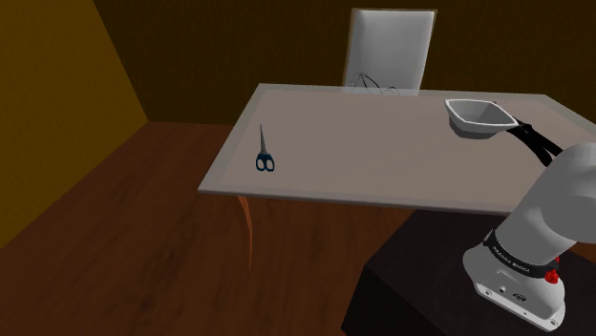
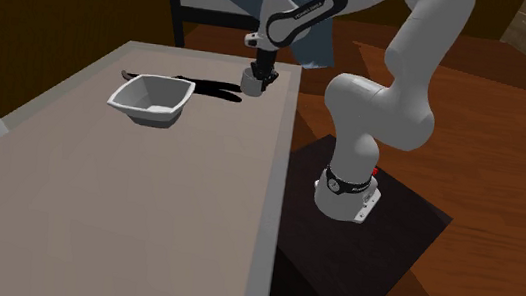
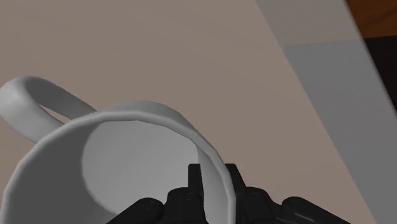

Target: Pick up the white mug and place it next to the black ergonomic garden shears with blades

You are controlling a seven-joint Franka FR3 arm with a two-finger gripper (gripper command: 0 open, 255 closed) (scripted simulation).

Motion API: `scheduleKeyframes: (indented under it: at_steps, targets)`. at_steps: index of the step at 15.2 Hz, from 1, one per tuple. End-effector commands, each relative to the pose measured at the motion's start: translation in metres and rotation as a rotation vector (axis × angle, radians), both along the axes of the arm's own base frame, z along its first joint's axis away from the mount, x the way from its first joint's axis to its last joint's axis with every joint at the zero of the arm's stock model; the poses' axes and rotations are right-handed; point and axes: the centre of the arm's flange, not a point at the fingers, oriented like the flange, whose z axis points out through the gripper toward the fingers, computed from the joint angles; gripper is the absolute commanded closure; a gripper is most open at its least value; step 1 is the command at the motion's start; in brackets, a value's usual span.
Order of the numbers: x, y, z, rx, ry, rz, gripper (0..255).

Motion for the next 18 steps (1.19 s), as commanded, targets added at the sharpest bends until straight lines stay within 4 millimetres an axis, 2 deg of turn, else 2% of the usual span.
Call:
scheduleKeyframes:
  at_steps: [1, 5, 6, 11, 15, 18]
  targets:
    - [0.001, 0.000, -0.002, -0.001, -0.002, 0.002, 255]
    - [0.001, 0.000, -0.002, -0.001, -0.002, 0.002, 255]
    - [0.001, 0.000, -0.002, -0.001, -0.002, 0.002, 0]
    - [0.001, 0.000, -0.002, -0.001, -0.002, 0.002, 0]
    - [-0.002, 0.002, 0.048, -0.001, -0.002, 0.002, 0]
    - [-0.002, 0.002, 0.048, -0.001, -0.002, 0.002, 0]
